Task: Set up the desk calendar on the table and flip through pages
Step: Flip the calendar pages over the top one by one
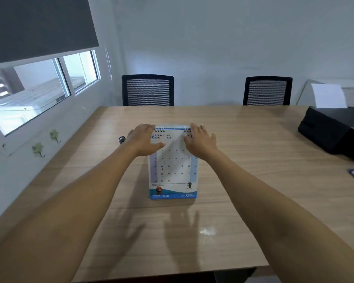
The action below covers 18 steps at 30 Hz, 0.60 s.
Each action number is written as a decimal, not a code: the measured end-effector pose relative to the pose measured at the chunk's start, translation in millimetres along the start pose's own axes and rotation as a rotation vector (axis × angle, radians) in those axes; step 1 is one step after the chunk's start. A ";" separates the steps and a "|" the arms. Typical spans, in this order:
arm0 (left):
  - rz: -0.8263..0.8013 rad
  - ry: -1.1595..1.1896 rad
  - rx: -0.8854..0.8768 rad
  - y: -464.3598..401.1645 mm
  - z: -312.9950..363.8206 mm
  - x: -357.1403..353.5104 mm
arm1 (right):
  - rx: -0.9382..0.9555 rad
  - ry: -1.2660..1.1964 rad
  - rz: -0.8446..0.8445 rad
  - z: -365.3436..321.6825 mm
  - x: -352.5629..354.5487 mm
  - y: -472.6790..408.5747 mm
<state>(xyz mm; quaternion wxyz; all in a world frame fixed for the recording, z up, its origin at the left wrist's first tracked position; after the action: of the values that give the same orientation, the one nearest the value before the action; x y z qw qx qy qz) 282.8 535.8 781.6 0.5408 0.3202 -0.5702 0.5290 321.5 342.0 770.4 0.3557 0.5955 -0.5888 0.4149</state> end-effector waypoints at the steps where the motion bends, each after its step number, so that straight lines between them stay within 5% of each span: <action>1: 0.005 -0.013 -0.006 -0.8 0.7 -0.5 | 0.002 0.007 0.007 -0.6 0.5 -0.6; 18: 0.112 -0.058 0.095 52.0 6.5 -71.8 | 0.057 0.061 0.154 47.8 -68.2 42.9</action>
<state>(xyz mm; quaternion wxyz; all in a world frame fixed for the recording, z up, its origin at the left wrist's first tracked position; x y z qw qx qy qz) 247.3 527.0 700.6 0.4777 0.3283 -0.5771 0.5753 284.9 323.8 686.2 0.3233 0.5455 -0.6097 0.4755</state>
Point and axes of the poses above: each hand's wrist, its own y-axis away from the middle knuckle, its own x-axis out of the back of the hand, z = x × y, the point moved 4 cm from there along -y, towards the middle knuckle, and after that the axes turned 15 degrees about -x, right-handed, at the moved point
